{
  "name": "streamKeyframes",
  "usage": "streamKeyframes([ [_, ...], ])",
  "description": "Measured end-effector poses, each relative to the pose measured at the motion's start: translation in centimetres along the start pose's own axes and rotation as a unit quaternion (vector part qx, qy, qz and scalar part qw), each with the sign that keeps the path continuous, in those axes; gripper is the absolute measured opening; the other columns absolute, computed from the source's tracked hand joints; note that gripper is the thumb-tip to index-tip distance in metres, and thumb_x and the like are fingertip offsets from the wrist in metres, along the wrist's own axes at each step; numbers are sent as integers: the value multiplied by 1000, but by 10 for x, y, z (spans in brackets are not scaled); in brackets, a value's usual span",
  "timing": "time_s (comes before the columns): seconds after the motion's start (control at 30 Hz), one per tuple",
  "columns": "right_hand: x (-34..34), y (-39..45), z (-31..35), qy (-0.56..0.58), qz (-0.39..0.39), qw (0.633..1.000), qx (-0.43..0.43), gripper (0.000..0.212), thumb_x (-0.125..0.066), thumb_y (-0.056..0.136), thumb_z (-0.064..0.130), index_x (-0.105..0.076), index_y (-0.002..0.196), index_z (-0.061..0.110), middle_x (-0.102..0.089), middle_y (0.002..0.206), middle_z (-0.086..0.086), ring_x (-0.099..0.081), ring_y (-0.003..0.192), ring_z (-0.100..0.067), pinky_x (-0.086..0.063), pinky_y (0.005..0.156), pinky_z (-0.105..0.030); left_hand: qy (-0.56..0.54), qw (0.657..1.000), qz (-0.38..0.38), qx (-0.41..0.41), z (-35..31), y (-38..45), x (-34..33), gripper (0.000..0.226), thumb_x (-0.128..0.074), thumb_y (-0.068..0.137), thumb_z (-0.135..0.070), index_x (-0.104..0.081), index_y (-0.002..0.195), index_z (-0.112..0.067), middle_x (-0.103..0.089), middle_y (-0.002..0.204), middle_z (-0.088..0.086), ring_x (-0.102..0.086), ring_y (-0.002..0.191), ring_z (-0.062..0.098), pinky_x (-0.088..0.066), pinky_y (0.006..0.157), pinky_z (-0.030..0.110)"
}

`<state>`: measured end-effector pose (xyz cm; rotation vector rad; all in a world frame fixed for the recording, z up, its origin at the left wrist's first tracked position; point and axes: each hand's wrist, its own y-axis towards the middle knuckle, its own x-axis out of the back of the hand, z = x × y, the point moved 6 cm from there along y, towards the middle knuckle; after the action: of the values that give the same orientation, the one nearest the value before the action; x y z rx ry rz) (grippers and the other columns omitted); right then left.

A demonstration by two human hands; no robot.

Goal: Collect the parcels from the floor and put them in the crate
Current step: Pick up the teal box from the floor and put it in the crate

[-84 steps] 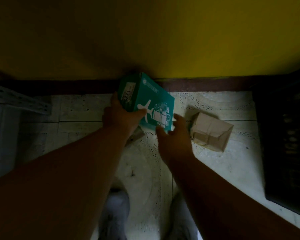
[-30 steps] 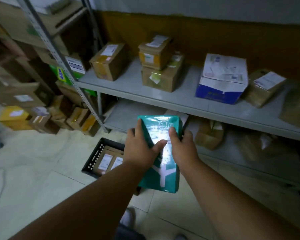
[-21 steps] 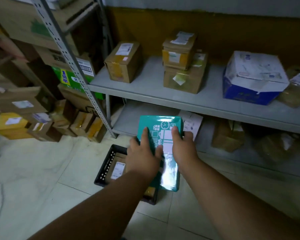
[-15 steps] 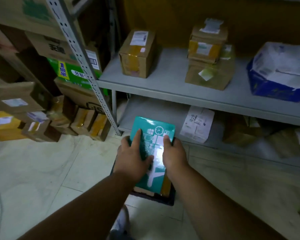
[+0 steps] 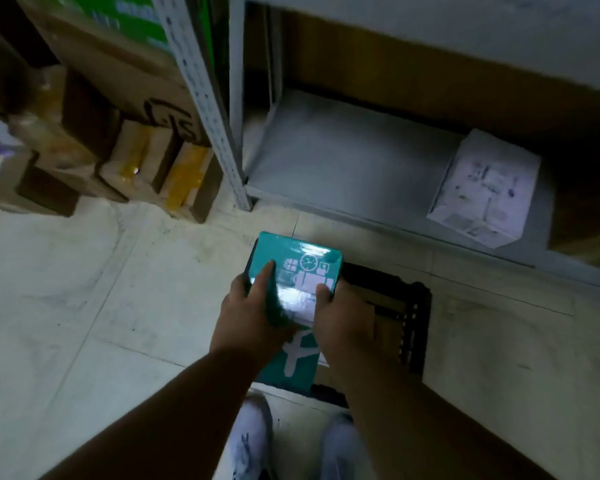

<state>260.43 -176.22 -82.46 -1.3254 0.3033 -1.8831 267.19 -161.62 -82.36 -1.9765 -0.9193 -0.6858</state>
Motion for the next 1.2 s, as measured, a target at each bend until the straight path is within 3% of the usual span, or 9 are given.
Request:
streamKeyframes([
  [0.23,-109,68,-51,-30,40,998,-27,32,-49,101,23,-51,131,11,-60,127,-17,-59,114,-35,-44,86,-32,49,998,45,9,88,59,-88,107,-81,73,-35,-9,152,-41,-31,150,9,-39,132,32,-47,103,50],
  [0.43,-157,64,-63,-40,133,990,37,96,-60,96,16,13,157,29,-46,141,-12,-60,111,-26,-52,78,-33,156,986,53,30,114,65,-128,102,-73,76,-51,-4,150,-41,-20,153,11,-33,134,34,-46,102,50],
  [0.6,-177,67,-65,-85,212,972,57,100,-61,96,22,19,156,25,-33,153,-13,-51,123,-26,-52,92,-39,262,962,58,-44,109,66,-129,83,-70,83,-36,-22,151,-32,-7,160,7,-25,140,31,-42,106,45],
  [0.7,-171,67,-63,-110,238,964,38,87,-53,100,27,12,158,23,-33,150,-15,-54,110,-23,-53,80,-31,295,952,72,-51,101,68,-132,82,-68,85,-33,-21,152,-24,-12,160,7,-21,143,30,-35,111,44],
  [0.8,-163,67,-45,-278,246,926,65,75,-62,94,21,-19,155,9,-36,143,-20,-48,122,-32,-51,96,-39,325,941,78,-56,94,69,-133,82,-64,87,-35,-19,153,-19,-14,160,9,-22,144,29,-33,112,45],
  [0.87,-163,60,-30,-370,269,886,80,54,-63,93,19,-42,141,4,-50,130,-18,-54,116,-31,-51,94,-38,353,929,97,-49,92,65,-136,86,-63,88,-33,-12,155,-16,-10,162,10,-24,143,29,-34,112,44],
  [0.97,-168,50,-31,-389,321,855,122,37,-58,96,16,-53,130,2,-58,126,-17,-58,114,-33,-48,91,-39,379,915,135,-28,94,60,-145,98,-64,89,-30,5,155,-14,5,163,13,-13,148,33,-32,113,47],
  [1.07,-144,33,-36,-288,307,899,117,39,-58,96,13,-51,134,6,-56,126,-14,-58,104,-27,-51,90,-38,352,924,144,-36,88,50,-132,100,-66,88,-34,7,155,-22,8,163,13,-7,150,34,-29,116,51],
  [1.2,-61,-6,-14,-192,172,953,162,43,-57,97,22,-49,139,16,-54,130,-9,-58,107,-23,-53,86,-34,298,947,92,-82,20,-1,-74,86,-63,91,-37,-6,154,-24,-11,163,9,-21,147,32,-31,115,47],
])
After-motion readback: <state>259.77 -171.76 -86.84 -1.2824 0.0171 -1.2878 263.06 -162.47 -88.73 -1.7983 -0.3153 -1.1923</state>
